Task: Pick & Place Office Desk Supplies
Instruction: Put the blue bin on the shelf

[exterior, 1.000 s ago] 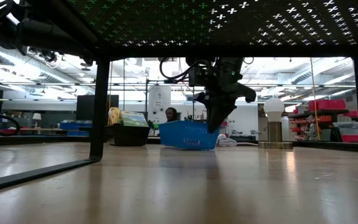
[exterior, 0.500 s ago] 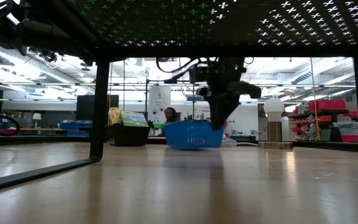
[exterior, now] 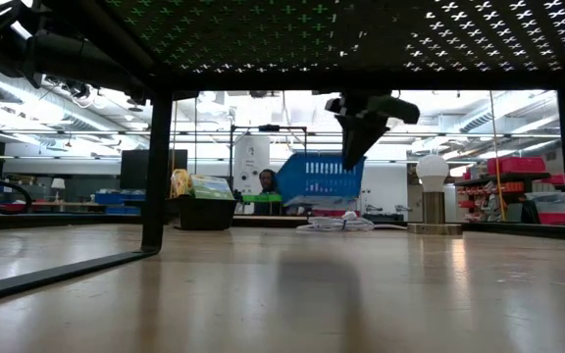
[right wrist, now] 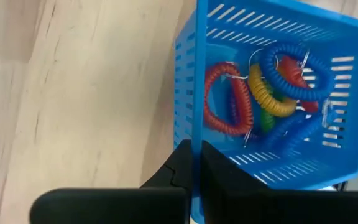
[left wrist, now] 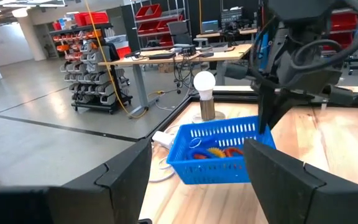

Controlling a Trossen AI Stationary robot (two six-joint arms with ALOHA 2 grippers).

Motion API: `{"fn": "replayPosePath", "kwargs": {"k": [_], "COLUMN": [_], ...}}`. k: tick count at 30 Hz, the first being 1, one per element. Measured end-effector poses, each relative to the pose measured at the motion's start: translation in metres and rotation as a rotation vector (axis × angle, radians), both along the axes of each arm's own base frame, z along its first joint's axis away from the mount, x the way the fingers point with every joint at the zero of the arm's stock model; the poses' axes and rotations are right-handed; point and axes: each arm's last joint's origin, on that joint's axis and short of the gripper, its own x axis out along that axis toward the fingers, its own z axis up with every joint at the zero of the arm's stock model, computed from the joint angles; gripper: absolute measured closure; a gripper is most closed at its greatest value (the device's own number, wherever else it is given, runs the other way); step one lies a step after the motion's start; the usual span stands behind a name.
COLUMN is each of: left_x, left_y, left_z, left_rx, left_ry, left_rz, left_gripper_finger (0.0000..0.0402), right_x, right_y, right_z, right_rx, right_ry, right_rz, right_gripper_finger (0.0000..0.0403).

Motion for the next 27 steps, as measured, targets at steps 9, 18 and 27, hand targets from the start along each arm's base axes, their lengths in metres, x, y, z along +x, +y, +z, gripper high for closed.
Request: {"fn": "replayPosePath", "kwargs": {"k": [9, 18, 27], "left_x": [0.000, 0.000, 0.000], "left_y": [0.000, 0.000, 0.000], "left_z": [-0.001, -0.003, -0.004], "left_rx": [-0.002, -0.014, -0.021], "left_ry": [0.014, 0.025, 0.039], "left_rz": [0.000, 0.000, -0.001], "left_gripper_finger": [0.0143, 0.0143, 0.0143], "right_x": [-0.017, -0.040, -0.066], "right_y": [0.022, 0.054, 0.091], "right_z": [0.018, 0.045, 0.062], "right_rx": [-0.042, -0.032, 0.003], "right_ry": [0.023, -0.044, -0.041], "right_rz": [-0.072, -0.144, -0.240], "right_gripper_finger": [0.0394, 0.0394, 0.0394]}}
